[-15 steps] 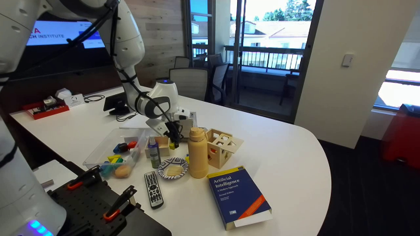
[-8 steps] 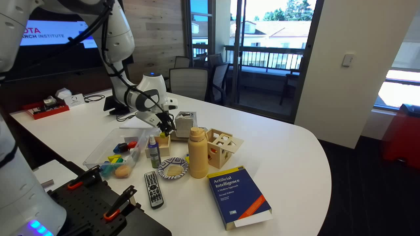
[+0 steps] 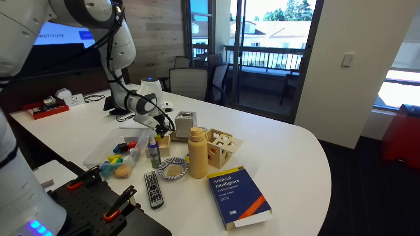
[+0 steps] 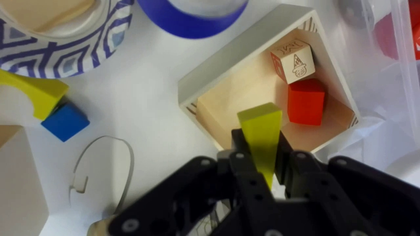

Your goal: Take the black object out of the wooden box then place it in the clear container, put the yellow block from the black and white bowl in the wooden box.

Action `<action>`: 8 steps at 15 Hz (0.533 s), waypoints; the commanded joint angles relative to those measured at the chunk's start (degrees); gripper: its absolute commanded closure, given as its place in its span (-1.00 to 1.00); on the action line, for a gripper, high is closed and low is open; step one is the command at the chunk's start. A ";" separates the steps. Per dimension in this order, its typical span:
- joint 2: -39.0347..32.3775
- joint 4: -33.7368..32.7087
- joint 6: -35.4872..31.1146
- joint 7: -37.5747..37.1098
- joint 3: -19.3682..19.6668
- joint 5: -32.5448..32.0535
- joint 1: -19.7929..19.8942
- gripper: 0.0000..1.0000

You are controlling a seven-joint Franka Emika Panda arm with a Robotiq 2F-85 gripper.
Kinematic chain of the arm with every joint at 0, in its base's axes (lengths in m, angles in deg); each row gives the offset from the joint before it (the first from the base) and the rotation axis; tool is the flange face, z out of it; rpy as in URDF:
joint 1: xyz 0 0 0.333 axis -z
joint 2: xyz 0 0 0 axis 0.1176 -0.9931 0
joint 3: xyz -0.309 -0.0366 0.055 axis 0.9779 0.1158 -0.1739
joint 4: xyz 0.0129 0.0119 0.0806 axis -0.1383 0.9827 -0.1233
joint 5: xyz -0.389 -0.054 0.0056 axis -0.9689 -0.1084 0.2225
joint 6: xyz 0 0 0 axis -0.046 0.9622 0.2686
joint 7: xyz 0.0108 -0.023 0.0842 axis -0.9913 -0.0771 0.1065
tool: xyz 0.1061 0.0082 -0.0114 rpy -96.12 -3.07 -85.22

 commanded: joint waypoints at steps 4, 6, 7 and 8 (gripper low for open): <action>-5.95 -7.29 5.83 0.91 1.26 -1.11 -2.34 0.89; -6.72 -8.14 6.41 1.07 1.51 -1.26 -2.75 0.03; -6.85 -8.35 6.09 0.65 2.58 -1.62 -3.81 -0.11; -6.89 -8.42 5.84 0.81 2.76 -1.88 -4.01 -0.23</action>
